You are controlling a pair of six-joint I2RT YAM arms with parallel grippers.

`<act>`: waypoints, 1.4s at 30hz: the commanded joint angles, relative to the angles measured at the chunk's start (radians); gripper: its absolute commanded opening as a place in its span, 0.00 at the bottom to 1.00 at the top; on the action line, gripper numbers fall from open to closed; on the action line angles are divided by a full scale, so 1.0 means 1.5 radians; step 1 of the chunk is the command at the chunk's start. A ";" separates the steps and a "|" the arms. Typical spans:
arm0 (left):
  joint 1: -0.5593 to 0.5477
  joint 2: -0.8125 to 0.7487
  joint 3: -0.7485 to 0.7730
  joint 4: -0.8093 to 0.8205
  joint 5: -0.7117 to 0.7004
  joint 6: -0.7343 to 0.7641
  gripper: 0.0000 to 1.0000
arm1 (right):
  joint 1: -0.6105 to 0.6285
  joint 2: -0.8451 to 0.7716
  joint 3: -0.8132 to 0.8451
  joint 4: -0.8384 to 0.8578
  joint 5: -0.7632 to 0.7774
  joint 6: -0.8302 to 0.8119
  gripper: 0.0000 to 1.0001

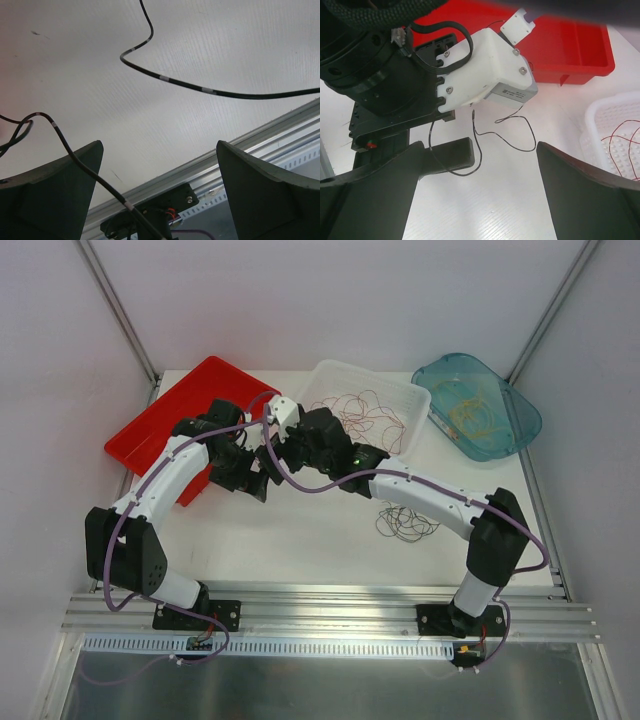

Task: Untangle the cables
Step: Place the cable in the bin.

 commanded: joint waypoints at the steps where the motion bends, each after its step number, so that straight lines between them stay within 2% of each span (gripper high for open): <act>1: -0.009 -0.025 0.020 -0.002 0.034 0.011 0.99 | -0.004 0.000 -0.018 -0.034 0.067 -0.003 1.00; 7: -0.008 -0.053 0.003 -0.001 0.046 0.021 0.99 | -0.039 -0.002 -0.026 -0.002 0.147 0.047 1.00; 13: -0.009 -0.069 -0.013 -0.001 0.056 0.026 0.99 | -0.074 0.001 -0.010 -0.004 0.167 0.091 1.00; 19: -0.009 -0.083 -0.021 0.000 0.065 0.026 0.99 | -0.097 0.002 0.004 -0.028 0.155 0.120 1.00; 24: -0.009 -0.095 -0.026 0.008 0.047 0.015 0.99 | -0.099 -0.043 -0.020 -0.041 0.135 0.130 0.99; 27: -0.008 -0.097 -0.028 0.034 0.005 -0.036 0.99 | -0.099 -0.098 -0.047 -0.068 0.133 0.138 1.00; 32: -0.026 -0.089 -0.043 0.122 -0.057 -0.223 0.99 | -0.098 -0.221 -0.115 -0.113 0.152 0.150 1.00; 36: -0.047 -0.072 -0.062 0.158 -0.192 -0.401 0.99 | -0.099 -0.324 -0.158 -0.190 0.178 0.152 0.97; 42: -0.099 -0.074 -0.119 0.168 -0.364 -0.606 0.99 | -0.099 -0.487 -0.236 -0.279 0.226 0.137 0.97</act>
